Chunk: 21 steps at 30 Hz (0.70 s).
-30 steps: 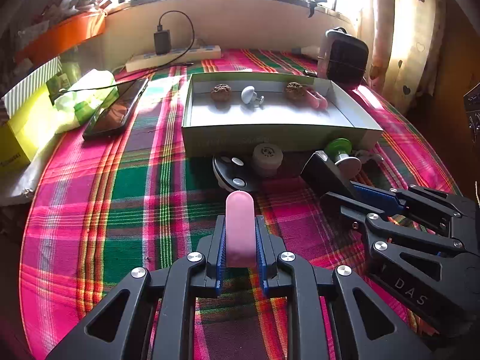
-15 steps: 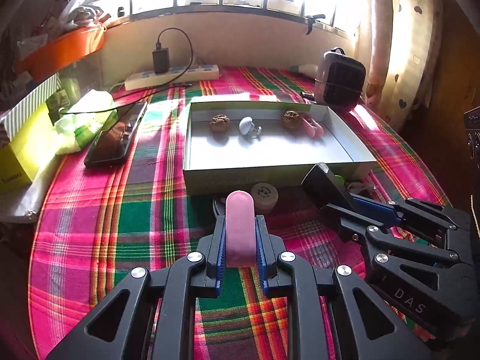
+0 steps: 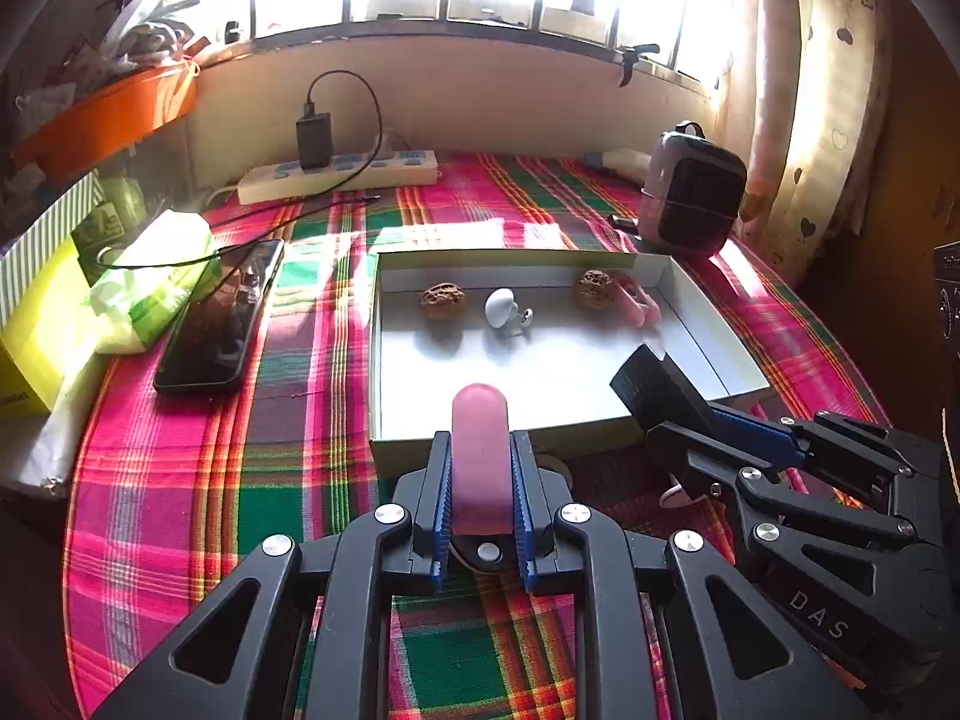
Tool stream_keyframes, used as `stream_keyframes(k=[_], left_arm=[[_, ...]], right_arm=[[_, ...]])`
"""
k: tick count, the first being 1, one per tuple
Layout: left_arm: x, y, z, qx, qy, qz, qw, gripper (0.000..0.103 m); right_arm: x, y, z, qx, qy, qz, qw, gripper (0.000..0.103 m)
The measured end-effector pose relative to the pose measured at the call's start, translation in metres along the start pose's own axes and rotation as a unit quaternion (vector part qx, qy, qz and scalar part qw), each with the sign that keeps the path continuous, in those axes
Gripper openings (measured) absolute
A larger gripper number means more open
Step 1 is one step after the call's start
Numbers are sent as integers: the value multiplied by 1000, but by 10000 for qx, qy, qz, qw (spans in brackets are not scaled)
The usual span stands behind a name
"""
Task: Organize objects
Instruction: 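Carry the pink block and black device with both tools into the white box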
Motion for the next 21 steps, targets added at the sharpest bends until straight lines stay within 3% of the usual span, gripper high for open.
stream_keyframes(k=[21], left_arm=[[3, 49, 39, -213, 6, -18, 9998, 16]], right_arm=[[30, 47, 30, -296, 191, -38, 9994, 24]])
Point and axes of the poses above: each gripper's, at about its wrist camera, not at the fingertips, and y roughly the way its jaws point, x to its right, z to its top, the point moved 5 cm from there along y, roughly the way its jaws point, and after that the axes turned 14 degrees about -y, right-handed, at the moved point
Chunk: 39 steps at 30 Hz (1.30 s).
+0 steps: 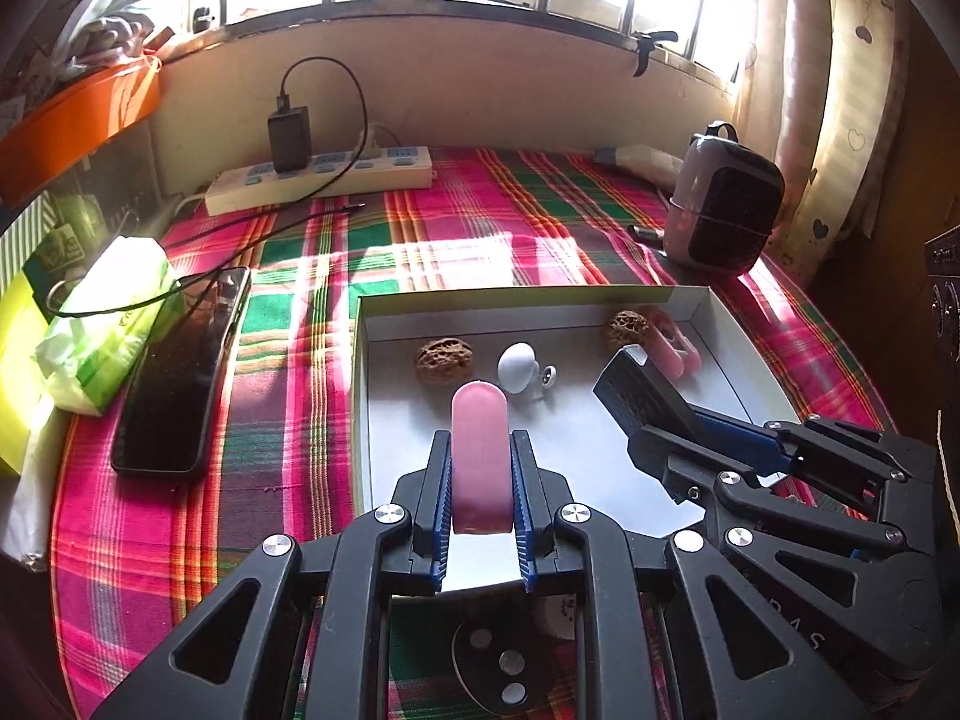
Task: Organize objects
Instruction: 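Carry the pink block and black device with both tools into the white box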
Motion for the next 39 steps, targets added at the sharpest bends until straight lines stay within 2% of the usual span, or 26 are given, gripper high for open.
stream_keyframes(k=[20, 39], left_arm=[[-9, 38, 11, -236, -41, 160, 9996, 16], [-4, 47, 11, -284, 98, 223, 9993, 16]], right_arm=[[19, 45, 19, -367, 144, -95, 9992, 24], [19, 55, 19, -423, 100, -108, 9990, 24]])
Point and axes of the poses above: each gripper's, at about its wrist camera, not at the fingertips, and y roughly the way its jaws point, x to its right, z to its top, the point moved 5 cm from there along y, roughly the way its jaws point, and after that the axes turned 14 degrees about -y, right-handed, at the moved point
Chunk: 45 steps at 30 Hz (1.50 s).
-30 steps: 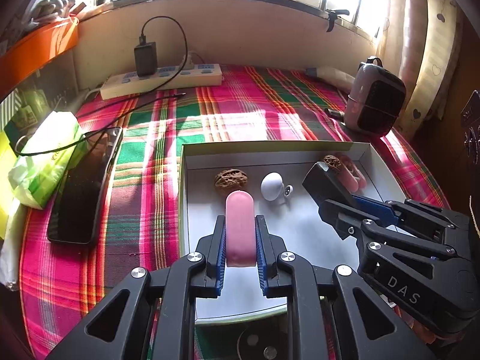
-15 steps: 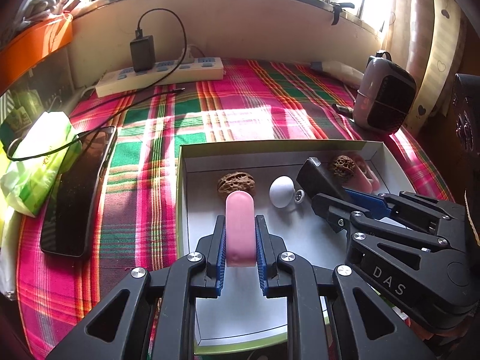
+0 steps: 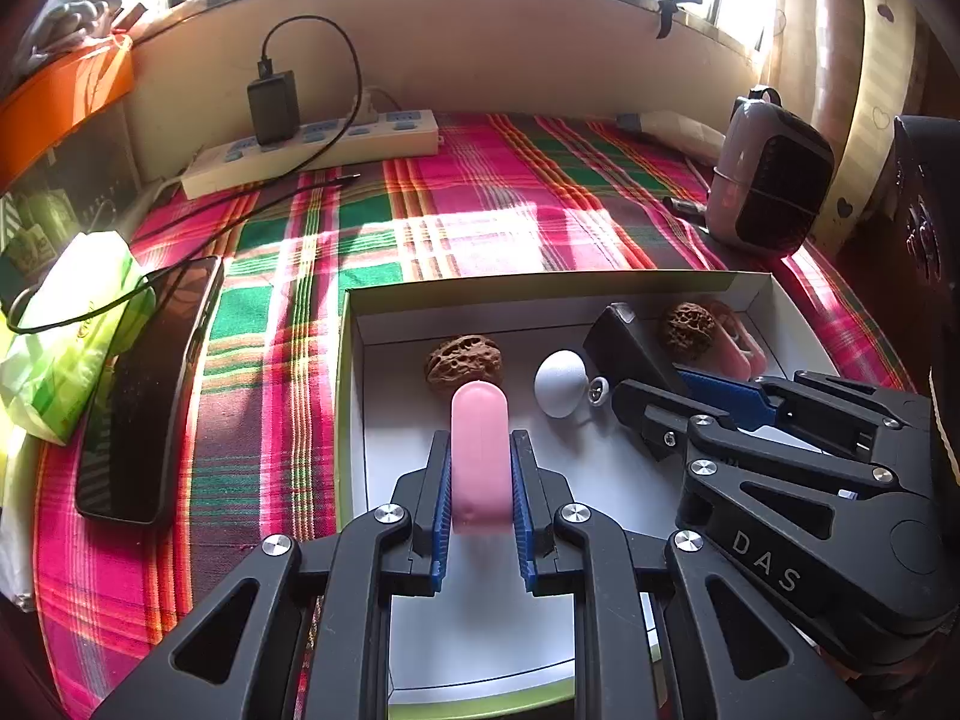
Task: Organize objects
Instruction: 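Carry the pink block and black device with both tools into the white box, then open both tools to release the block and device inside the box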
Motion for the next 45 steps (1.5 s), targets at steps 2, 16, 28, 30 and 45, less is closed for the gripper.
stream_keyframes(k=[2, 16, 28, 30, 45], left_arm=[[0, 0, 0, -3, -5, -4, 10000, 16], [0, 0, 0, 3, -5, -7, 10000, 21], [-2, -7, -4, 60, 1, 33, 10000, 28], [-3, -10, -4, 74, -11, 50, 10000, 29], [-2, -42, -11, 358, 51, 102, 9993, 30]], right_arm=[[0, 0, 0, 0, 6, 4, 10000, 24], [0, -3, 0, 37, 29, -22, 10000, 24], [0, -14, 0, 136, 44, -57, 9999, 26], [-1, -17, -1, 153, 40, -70, 9999, 27], [-11, -42, -8, 354, 31, -106, 9993, 30]])
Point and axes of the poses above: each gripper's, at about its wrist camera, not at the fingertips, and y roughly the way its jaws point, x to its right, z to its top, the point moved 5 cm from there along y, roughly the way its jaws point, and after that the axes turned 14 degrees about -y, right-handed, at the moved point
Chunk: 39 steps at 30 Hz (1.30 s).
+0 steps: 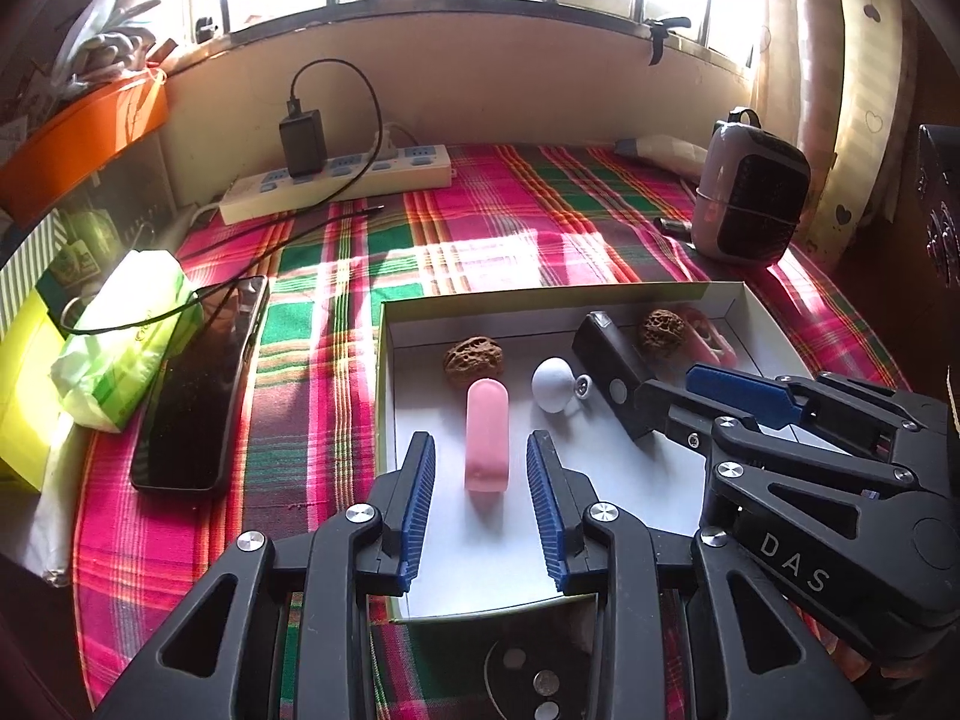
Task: Organize objects
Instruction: 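Open both tools to release the block and device inside the box, then withdraw both open tools from the box toward the remaining items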
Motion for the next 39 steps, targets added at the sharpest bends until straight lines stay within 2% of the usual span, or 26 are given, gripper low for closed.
stream_keyframes(k=[11, 15, 39], left_arm=[[-3, -25, -11, 120, -42, 6, 9999, 30], [-3, -34, -19, 179, -31, 19, 9998, 30], [-3, -71, -58, 358, -4, -66, 9993, 31]], right_arm=[[-11, -27, -8, 241, -9, 27, 9997, 31], [-15, -38, -13, 348, -19, 43, 9994, 39], [-27, -77, -50, 636, -89, 95, 9979, 44]])
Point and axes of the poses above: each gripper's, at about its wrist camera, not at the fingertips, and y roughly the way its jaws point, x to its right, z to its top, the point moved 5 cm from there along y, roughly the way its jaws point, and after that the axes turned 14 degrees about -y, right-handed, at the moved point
